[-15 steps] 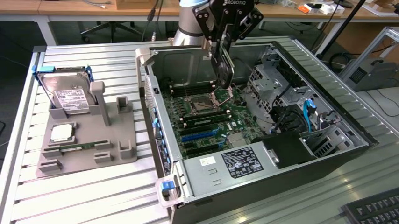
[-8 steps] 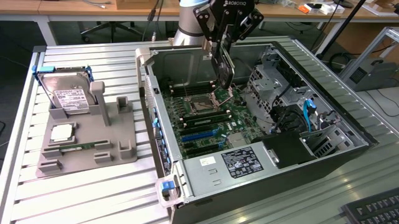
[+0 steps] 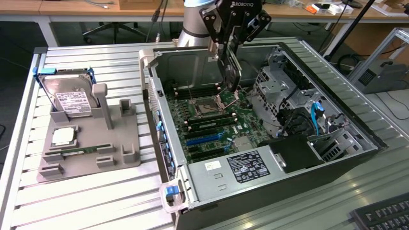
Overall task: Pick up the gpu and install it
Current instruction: 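Pick up the gpu and move the gpu toward the slot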
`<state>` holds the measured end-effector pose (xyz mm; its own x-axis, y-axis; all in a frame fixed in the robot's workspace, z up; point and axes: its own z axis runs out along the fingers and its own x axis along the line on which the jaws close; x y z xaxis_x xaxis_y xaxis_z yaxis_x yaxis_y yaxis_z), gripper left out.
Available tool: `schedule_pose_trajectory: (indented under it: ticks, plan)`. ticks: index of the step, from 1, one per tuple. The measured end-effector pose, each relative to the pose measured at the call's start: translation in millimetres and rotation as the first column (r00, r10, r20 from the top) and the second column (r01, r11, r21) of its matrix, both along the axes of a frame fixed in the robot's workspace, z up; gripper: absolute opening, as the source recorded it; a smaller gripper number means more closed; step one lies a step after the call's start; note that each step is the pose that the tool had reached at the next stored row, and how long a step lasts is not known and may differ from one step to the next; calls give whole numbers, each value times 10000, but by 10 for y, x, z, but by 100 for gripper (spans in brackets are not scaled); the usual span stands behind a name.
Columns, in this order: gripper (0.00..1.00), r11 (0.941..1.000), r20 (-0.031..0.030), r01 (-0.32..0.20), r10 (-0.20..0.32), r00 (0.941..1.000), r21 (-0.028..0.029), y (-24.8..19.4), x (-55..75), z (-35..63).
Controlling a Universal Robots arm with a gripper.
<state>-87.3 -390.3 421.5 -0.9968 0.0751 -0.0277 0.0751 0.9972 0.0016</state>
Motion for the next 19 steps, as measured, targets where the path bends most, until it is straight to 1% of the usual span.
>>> schedule_pose_trajectory:
  ticks: [6, 19]
  plan:
    - [27, 10000, 0, 1, -1, 10000, 0, 0, 26, -17]
    - [27, 10000, 0, 0, 0, 10000, -1, 0, 40, -53]
